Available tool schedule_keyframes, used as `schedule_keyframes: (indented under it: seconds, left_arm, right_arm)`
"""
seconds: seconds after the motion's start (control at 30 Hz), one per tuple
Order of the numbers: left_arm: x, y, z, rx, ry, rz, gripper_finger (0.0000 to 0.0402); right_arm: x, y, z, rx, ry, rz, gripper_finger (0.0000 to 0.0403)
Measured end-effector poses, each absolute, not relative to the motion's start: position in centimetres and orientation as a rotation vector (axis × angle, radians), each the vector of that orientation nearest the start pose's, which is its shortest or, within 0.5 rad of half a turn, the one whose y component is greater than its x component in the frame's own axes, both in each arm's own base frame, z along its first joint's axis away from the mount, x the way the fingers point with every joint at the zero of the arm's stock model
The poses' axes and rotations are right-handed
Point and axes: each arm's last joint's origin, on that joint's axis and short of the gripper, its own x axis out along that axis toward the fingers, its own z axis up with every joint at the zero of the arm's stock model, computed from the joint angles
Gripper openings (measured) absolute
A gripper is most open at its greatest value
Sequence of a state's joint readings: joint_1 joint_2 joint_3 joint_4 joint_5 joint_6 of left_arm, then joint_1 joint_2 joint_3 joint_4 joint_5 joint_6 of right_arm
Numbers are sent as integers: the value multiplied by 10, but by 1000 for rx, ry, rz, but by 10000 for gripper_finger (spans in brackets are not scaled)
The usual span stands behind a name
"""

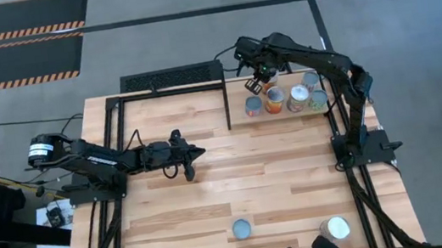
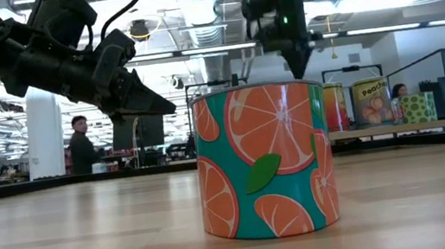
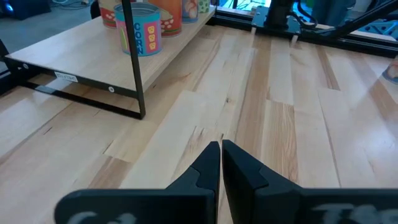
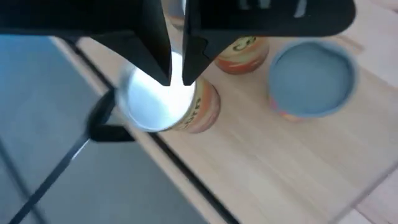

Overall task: Pick and place cans onto a shelf
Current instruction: Put the canned peaches on the shelf aligned with the other canned peaches

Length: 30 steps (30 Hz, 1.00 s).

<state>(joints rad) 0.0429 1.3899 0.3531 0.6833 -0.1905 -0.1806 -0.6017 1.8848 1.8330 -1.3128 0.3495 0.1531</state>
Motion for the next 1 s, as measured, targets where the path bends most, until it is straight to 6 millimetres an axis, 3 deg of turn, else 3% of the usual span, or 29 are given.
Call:
schedule_keyframes:
  seconds: [0.17, 0.33, 0.67, 0.77, 1.0]
  left_arm:
    - [229, 15, 145, -158, 262, 254, 6]
    - [214, 16, 141, -168, 164, 241, 6]
    - [211, 17, 141, -176, 140, 189, 6]
    - [211, 17, 141, -174, 140, 189, 6]
    - [211, 17, 141, -173, 141, 190, 6]
  right_arm:
    - [301, -184, 338, 206, 1239, -850, 26]
    - [305, -136, 344, 130, 1049, -741, 12]
    - [294, -31, 292, 180, 598, -354, 8]
    - [286, 4, 279, 235, 553, -270, 5]
    - [261, 87, 262, 331, 625, -278, 5]
